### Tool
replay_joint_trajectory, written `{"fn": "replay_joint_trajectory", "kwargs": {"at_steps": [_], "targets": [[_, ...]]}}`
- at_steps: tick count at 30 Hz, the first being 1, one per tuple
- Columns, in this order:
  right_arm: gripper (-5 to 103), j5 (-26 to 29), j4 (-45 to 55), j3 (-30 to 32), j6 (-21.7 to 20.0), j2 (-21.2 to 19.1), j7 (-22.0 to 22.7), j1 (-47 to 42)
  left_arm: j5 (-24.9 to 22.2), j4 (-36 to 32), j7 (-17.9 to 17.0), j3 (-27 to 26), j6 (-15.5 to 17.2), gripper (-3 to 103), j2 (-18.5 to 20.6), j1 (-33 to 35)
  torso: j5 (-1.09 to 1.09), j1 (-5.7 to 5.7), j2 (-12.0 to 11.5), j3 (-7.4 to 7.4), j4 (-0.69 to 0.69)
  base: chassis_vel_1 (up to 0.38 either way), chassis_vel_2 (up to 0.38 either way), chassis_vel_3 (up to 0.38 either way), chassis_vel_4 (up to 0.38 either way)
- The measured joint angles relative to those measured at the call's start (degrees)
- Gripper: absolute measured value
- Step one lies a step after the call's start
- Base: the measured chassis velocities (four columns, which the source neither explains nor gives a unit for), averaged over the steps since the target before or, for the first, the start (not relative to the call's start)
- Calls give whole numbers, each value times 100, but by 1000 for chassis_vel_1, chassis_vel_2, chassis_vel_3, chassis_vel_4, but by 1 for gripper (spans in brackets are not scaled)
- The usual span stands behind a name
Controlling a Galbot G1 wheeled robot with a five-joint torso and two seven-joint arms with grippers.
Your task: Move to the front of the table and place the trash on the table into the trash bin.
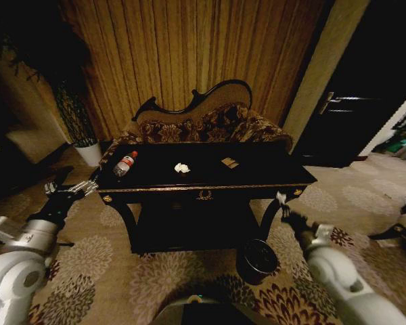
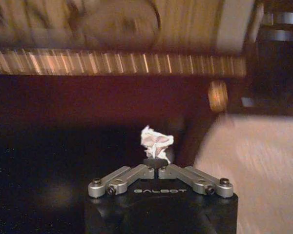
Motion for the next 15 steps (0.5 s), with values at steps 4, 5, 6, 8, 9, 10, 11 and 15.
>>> {"fn": "replay_joint_trajectory", "kwargs": {"at_steps": [4, 5, 6, 8, 9, 10, 11, 15], "targets": [[0, -140, -900, -396, 16, 247, -32, 229, 12, 5, 6, 62, -1, 100, -17, -10, 1, -1, 0, 0, -1, 0, 0, 0, 0], [0, -239, -1161, -511, 22, 326, -36, 352, 14, 4, 8, 78, -2, 100, -21, -13, 0, -1, 0, 1, 1, 0, 0, 0, 0], [0, -239, -1161, -511, 22, 326, -36, 352, 14, 4, 8, 78, -2, 100, -21, -13, 0, -1, 0, 1, 1, 0, 0, 0, 0], [0, -358, -1469, -637, 37, 434, -37, 531, 16, 5, 7, 84, -2, 100, -24, -13, 1, 0, -1, 1, 0, 0, 0, 0, 0], [0, -458, -1805, -779, 69, 573, -38, 818, 17, 4, 8, 84, -3, 100, -25, -11, 0, 0, -1, 1, 1, 0, 0, 0, 0], [0, -515, -2012, -871, 78, 664, -38, 1016, 18, 6, 9, 84, -6, 100, -26, -9, 0, 0, 0, 1, 1, 0, 0, 0, 0], [0, -515, -2012, -871, 78, 664, -38, 1016, 18, 6, 9, 84, -6, 100, -26, -9, 0, 0, 0, 1, 1, 0, 0, 0, 0], [0, -768, -2672, -1057, 75, 894, -29, 1561, 18, 10, 12, 74, -11, 100, -33, 5, -2, 0, 0, 1, 4, 0, 0, 0, 0]]}}
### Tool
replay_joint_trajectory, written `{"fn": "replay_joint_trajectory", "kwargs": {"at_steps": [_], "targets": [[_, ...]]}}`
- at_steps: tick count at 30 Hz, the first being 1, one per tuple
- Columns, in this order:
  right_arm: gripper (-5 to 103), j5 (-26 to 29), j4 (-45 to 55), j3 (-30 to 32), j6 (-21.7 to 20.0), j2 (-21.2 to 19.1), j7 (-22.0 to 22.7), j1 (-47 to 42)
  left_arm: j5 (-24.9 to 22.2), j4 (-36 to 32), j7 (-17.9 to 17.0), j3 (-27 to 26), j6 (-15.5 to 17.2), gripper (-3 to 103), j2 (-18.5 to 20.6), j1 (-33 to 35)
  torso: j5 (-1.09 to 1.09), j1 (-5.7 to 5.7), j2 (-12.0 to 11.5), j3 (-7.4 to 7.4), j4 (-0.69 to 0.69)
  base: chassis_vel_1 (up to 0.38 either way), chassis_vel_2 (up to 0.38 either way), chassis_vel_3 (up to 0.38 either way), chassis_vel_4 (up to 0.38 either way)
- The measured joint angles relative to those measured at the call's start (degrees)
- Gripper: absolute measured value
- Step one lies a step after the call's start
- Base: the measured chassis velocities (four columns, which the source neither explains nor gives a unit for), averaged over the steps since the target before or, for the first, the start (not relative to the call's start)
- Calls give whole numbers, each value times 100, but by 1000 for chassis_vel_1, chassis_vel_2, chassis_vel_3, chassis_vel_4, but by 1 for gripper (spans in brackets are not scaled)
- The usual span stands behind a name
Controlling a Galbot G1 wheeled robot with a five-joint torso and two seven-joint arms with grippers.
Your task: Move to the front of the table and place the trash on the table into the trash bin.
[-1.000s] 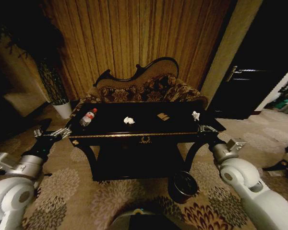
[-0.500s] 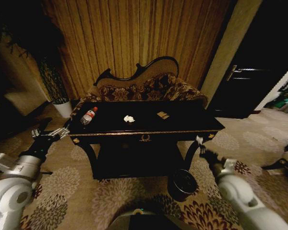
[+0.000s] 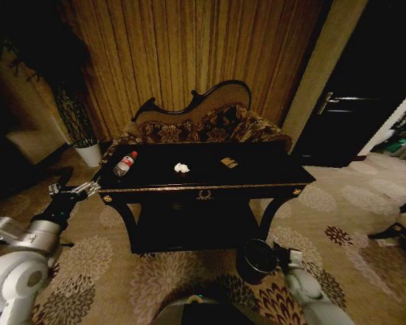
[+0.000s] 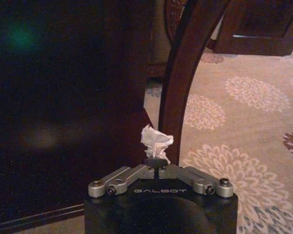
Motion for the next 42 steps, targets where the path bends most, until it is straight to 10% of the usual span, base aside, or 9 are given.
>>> {"fn": "replay_joint_trajectory", "kwargs": {"at_steps": [10, 33, 42], "targets": [[-1, -618, -1209, -34, -93, 201, -70, 466, -3, 13, 41, -63, -100, 100, 3, 46, 2, 0, 0, 0, -3, 0, 0, 0, 0], [91, -606, -955, 77, -97, 180, -87, 294, 1, 48, 96, -16, -114, 100, -18, 28, 2, 0, 0, 0, -3, 0, 0, 0, 0], [100, -529, -936, 94, -97, 164, -109, 292, -15, 76, 100, -11, -117, 100, -12, 19, 2, 0, 0, 0, -3, 0, 0, 0, 0]]}}
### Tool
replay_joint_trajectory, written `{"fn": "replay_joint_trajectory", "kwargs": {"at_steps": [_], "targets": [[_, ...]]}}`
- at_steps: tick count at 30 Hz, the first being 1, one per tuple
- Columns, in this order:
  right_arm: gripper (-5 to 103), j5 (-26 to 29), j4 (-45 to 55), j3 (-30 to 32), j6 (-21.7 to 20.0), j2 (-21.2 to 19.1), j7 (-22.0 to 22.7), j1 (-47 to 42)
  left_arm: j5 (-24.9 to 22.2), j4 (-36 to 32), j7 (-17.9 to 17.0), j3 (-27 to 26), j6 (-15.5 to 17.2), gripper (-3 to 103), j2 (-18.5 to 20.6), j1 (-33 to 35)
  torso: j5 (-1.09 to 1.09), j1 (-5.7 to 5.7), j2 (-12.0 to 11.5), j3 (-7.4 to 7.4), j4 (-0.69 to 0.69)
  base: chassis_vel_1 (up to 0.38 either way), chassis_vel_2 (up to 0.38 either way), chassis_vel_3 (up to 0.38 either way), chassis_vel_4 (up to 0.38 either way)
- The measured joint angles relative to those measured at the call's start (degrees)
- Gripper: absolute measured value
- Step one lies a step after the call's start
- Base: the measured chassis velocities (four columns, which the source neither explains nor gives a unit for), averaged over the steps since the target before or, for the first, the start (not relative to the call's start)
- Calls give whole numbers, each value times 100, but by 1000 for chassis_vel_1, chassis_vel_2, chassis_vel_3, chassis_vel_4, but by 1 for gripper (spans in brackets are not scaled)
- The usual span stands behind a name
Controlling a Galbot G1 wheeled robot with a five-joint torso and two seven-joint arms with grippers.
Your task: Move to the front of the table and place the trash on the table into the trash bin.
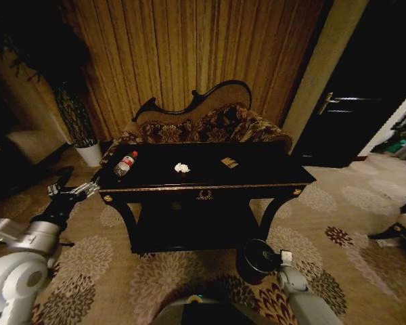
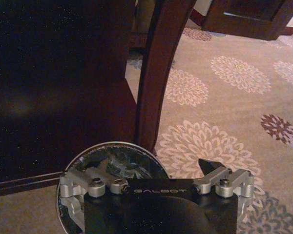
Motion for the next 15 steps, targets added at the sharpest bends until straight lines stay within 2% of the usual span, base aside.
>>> {"fn": "replay_joint_trajectory", "kwargs": {"at_steps": [15], "targets": [[100, 26, 138, 63, 5, 19, -13, -52, -21, 17, 4, -42, -1, 100, -2, 15, 1, 0, 0, 0, 0, 0, 0, 0, 0]]}}
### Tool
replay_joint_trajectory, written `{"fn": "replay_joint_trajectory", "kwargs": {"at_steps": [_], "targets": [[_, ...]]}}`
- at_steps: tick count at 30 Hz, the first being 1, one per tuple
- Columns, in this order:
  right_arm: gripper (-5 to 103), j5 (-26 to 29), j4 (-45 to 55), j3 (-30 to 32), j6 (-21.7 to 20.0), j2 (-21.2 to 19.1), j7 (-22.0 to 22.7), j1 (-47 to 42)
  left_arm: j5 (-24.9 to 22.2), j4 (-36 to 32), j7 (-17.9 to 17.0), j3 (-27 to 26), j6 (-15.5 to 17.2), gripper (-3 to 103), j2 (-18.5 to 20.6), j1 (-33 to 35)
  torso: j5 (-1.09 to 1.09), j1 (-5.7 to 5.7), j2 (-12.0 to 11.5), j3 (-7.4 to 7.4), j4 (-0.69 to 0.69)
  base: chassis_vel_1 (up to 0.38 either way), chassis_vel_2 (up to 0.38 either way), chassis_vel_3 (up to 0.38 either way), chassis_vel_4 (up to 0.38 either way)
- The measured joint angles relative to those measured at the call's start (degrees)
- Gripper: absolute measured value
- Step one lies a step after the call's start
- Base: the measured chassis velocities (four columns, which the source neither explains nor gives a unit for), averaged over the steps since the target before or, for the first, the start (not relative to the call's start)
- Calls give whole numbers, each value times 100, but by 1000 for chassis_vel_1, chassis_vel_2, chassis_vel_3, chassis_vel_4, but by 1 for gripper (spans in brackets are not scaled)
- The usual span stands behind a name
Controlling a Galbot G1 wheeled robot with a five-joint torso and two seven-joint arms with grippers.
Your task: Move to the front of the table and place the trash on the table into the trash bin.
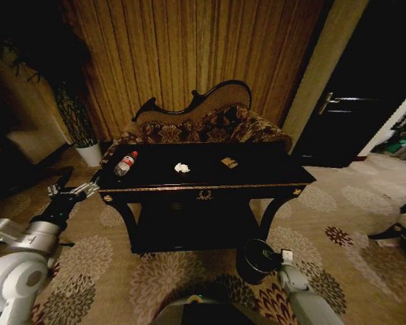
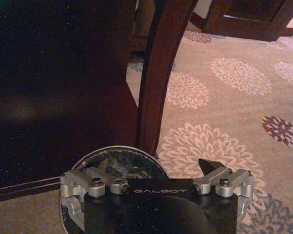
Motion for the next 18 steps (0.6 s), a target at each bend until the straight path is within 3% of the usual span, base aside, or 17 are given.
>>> {"fn": "replay_joint_trajectory", "kwargs": {"at_steps": [3, 6, 9, 16, 18], "targets": [[100, 68, 352, 84, 298, -32, -56, -119, -6, -4, 1, -10, -1, 100, 6, 0, 1, 0, 0, 0, -1, 0, 0, 0, 0], [100, -127, 1166, 280, 1308, -225, -352, -452, -22, -20, 1, -51, -4, 100, 3, 19, -2, 0, 0, 0, 2, 0, 0, 0, 0], [100, 102, 1995, 452, 1530, -369, -461, -798, -28, -22, 3, -55, -4, 100, -1, 22, -2, 0, 0, 0, -1, 0, 0, 0, 0], [100, 664, 3915, 726, 1477, -566, -458, -1332, -31, -51, 2, -34, -5, 100, 0, 18, -2, 0, 1, 0, 0, 0, 0, 0, 0], [100, 783, 4539, 697, 1222, -611, -319, -1396, -30, -59, 1, -21, -5, 100, 3, 18, -3, 0, 1, 0, 0, 0, 0, 0, 0]]}}
